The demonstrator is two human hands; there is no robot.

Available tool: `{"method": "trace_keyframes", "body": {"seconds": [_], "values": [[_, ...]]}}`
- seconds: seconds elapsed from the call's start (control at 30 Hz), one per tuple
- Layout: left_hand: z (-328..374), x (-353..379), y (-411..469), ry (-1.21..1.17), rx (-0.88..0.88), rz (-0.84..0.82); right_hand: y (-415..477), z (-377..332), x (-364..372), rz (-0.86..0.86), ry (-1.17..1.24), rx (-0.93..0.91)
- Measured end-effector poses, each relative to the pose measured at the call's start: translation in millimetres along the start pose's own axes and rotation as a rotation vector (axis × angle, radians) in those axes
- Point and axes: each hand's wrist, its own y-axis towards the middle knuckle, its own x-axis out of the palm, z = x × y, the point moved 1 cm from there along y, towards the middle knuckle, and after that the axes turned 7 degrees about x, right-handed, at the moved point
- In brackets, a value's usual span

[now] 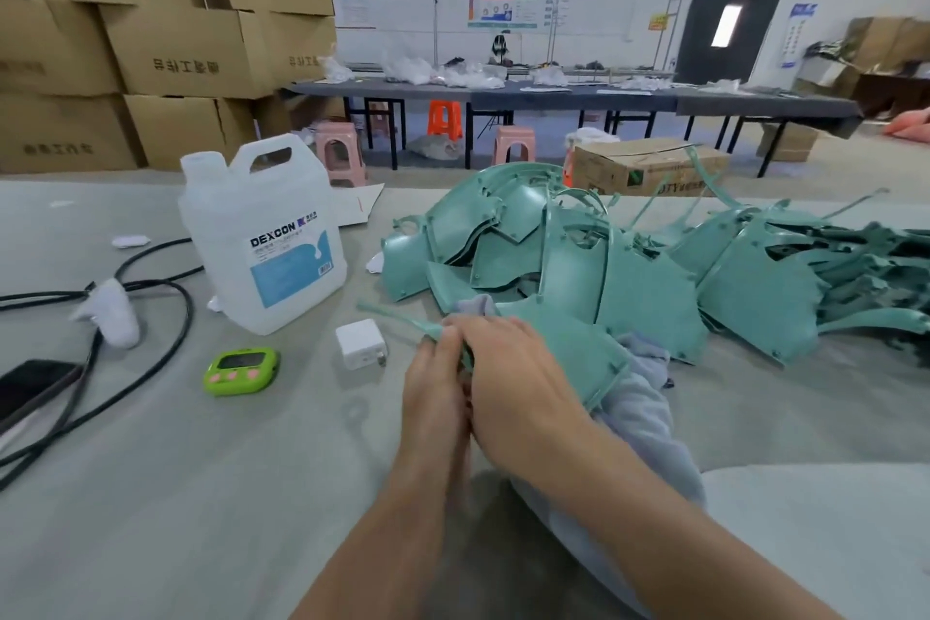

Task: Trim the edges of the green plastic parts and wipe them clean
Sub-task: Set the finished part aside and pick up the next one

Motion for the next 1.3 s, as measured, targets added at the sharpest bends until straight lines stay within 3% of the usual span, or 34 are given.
{"method": "trace_keyframes", "body": {"seconds": [0.07, 0.1, 0.17, 0.23, 0.3, 0.33, 0.43, 0.5, 0.6, 0.77, 0.83, 0.93, 1.07, 1.2, 1.3], "values": [[4.3, -9.4, 7.3, -0.024, -0.067, 0.123, 2.3, 9.0, -20.2, -0.150, 0.275, -0.013], [7.4, -15.3, 11.5, -0.031, -0.077, 0.186, 2.6, 17.5, -34.1, -0.098, 0.370, 0.015], [13.8, -27.0, 18.4, -0.011, -0.089, 0.317, 7.7, 48.8, -54.0, 0.161, 0.419, 0.140], [15.8, -38.0, 23.2, 0.033, -0.127, 0.400, 12.4, 85.7, -67.5, 0.307, 0.290, 0.380], [16.1, -42.9, 25.5, 0.023, -0.171, 0.419, 5.5, 111.3, -63.2, 0.140, 0.077, 0.573], [15.9, -43.0, 26.1, 0.015, -0.190, 0.411, -0.2, 116.7, -57.5, 0.015, 0.002, 0.577], [15.1, -36.5, 26.5, 0.081, -0.210, 0.339, -15.4, 103.9, -36.0, -0.191, -0.043, 0.381], [14.6, -32.2, 26.5, 0.120, -0.208, 0.331, -5.0, 100.6, -33.4, -0.162, -0.092, 0.288], [15.8, -32.1, 26.1, 0.099, -0.242, 0.315, 25.8, 106.8, -56.1, 0.029, -0.087, 0.321], [19.2, -32.2, 26.7, 0.121, -0.208, 0.333, 60.5, 141.1, -138.7, 0.669, -0.038, 0.409], [21.5, -29.7, 25.2, 0.182, -0.167, 0.340, 66.2, 158.8, -153.2, 0.729, -0.091, 0.489], [26.7, -28.9, 26.4, 0.285, -0.077, 0.334, 57.8, 161.7, -148.5, 0.516, -0.272, 0.555], [25.0, -32.5, 26.2, 0.855, 0.222, 0.410, 18.3, 139.2, -101.4, 0.335, -0.355, 0.337], [24.4, -27.1, 13.6, 1.108, 0.505, 0.449, -14.8, 140.8, -52.8, -0.203, -0.364, 0.532], [24.1, -26.6, 10.4, 1.199, 0.550, 0.416, -23.1, 150.6, -39.3, -0.283, -0.338, 0.539]]}}
